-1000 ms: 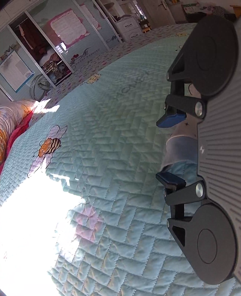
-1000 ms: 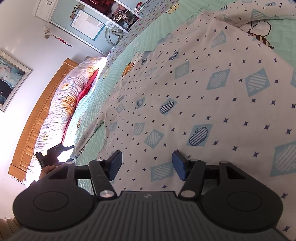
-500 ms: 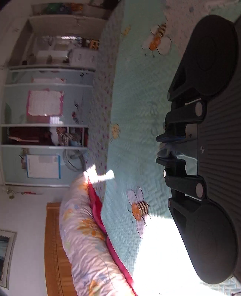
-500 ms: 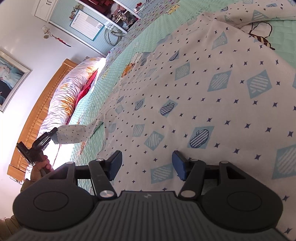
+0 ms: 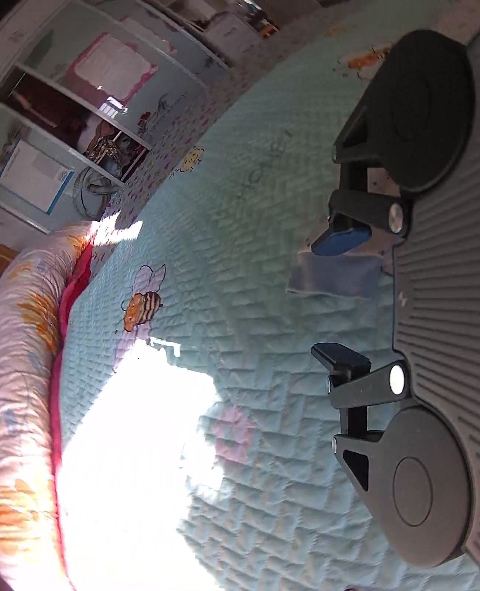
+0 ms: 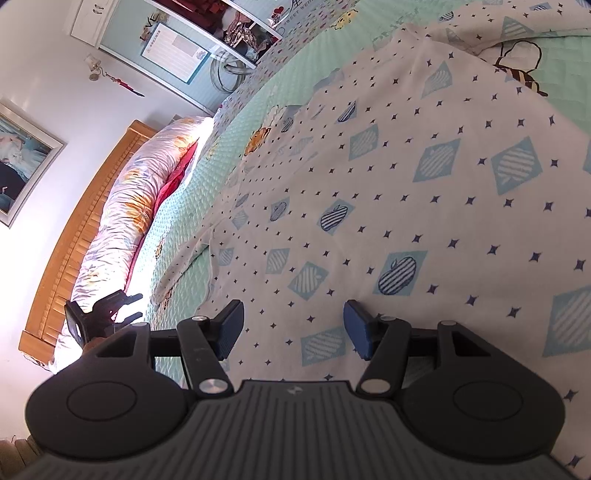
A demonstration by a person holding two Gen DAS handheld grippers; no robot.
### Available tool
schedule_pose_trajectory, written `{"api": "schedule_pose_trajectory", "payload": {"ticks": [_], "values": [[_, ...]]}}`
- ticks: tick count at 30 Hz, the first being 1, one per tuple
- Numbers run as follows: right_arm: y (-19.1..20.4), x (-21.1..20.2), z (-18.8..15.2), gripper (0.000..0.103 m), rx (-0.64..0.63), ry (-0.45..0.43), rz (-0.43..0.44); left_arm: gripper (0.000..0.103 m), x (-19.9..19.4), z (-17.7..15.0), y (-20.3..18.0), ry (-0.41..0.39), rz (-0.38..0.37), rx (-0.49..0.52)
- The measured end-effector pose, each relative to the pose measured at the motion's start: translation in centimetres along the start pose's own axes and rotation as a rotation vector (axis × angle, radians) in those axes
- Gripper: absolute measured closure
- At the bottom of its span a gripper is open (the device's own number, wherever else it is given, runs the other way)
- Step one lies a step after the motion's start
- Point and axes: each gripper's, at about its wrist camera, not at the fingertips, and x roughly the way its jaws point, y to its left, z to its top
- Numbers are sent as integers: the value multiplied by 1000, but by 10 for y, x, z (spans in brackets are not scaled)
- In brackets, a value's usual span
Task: Fold clothes
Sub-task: 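Carry the blue cuff with the left gripper across the garment body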
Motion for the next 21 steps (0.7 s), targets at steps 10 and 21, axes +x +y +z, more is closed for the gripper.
{"api": "schedule_pose_trajectory", "payload": {"ticks": [10, 21], "values": [[-1, -1, 1, 42, 8, 0, 3, 51, 16, -42, 3, 26, -145, -319], [1, -1, 3, 42, -3, 15, -3, 102, -23, -45, -1, -57, -102, -265]]}}
